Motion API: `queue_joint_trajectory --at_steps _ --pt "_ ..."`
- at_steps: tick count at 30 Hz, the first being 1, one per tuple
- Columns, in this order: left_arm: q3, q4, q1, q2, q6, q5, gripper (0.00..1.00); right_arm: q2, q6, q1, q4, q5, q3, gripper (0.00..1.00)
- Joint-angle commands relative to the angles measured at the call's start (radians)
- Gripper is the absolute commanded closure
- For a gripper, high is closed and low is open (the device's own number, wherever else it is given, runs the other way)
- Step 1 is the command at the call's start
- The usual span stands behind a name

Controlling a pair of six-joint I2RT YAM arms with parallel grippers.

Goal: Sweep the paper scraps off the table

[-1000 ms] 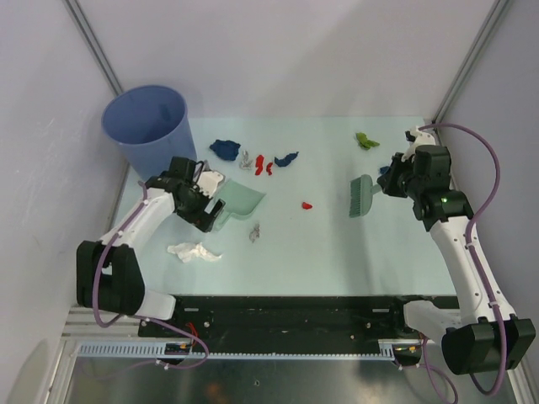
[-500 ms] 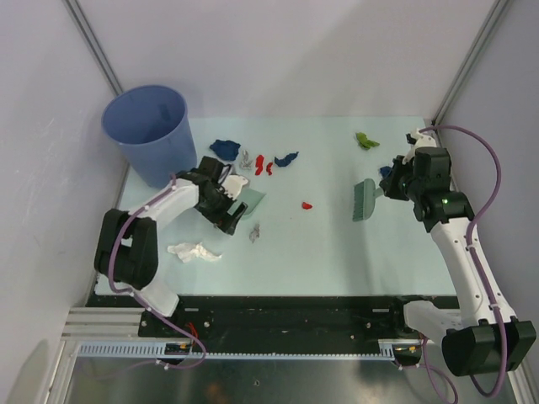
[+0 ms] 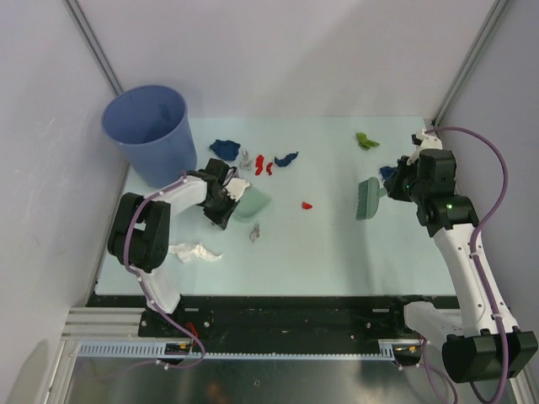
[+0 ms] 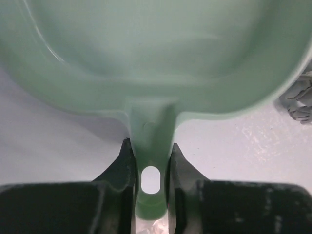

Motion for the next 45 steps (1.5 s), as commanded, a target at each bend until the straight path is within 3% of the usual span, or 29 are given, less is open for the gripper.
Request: queue_joint_trajectory --at_steps 1,7,12,19,24,27,31,35,40,45 --pt "0.013 0.011 0.0 -0.06 0.007 -0.012 1.0 -0.024 -0.009 -0.004 0.009 0.009 0.073 1.0" --pt "-0.068 0.004 0.0 -0.25 0.067 -0.098 1.0 0.001 0.012 0.006 0.076 -0.018 0.147 1.0" --pt "-0.11 -0.029 0.0 -0.396 0.132 -0.114 1.0 0.116 -0.057 0.042 0.208 -0.005 0.271 1.0" --pt "-0.136 -0.061 0.0 -0.433 0.193 -0.121 1.0 0.392 -0.43 0.046 0.55 0.11 0.405 1.0" --pt "-0.136 -0.065 0.0 -0.445 0.198 -0.103 1.0 0.703 -0.716 0.053 0.58 0.12 0.59 1.0" --pt "-0.136 -0.069 0.0 -0.451 0.198 -0.105 1.0 0.798 -0.905 0.069 0.62 0.175 0.652 1.0" --pt "-0.134 -0.072 0.0 -0.459 0.202 -0.129 1.0 0.948 -1.139 0.082 0.741 0.135 0.626 1.0" --pt "-0.131 -0.076 0.0 -0.48 0.201 -0.132 1.0 1.05 -1.33 0.117 0.736 0.088 0.597 1.0" --pt "-0.137 -0.079 0.0 -0.496 0.204 -0.132 1.0 1.05 -1.35 0.182 0.572 0.037 0.528 1.0" --pt "-0.133 -0.079 0.0 -0.493 0.216 -0.132 1.0 0.85 -1.214 0.28 0.528 0.006 0.283 1.0"
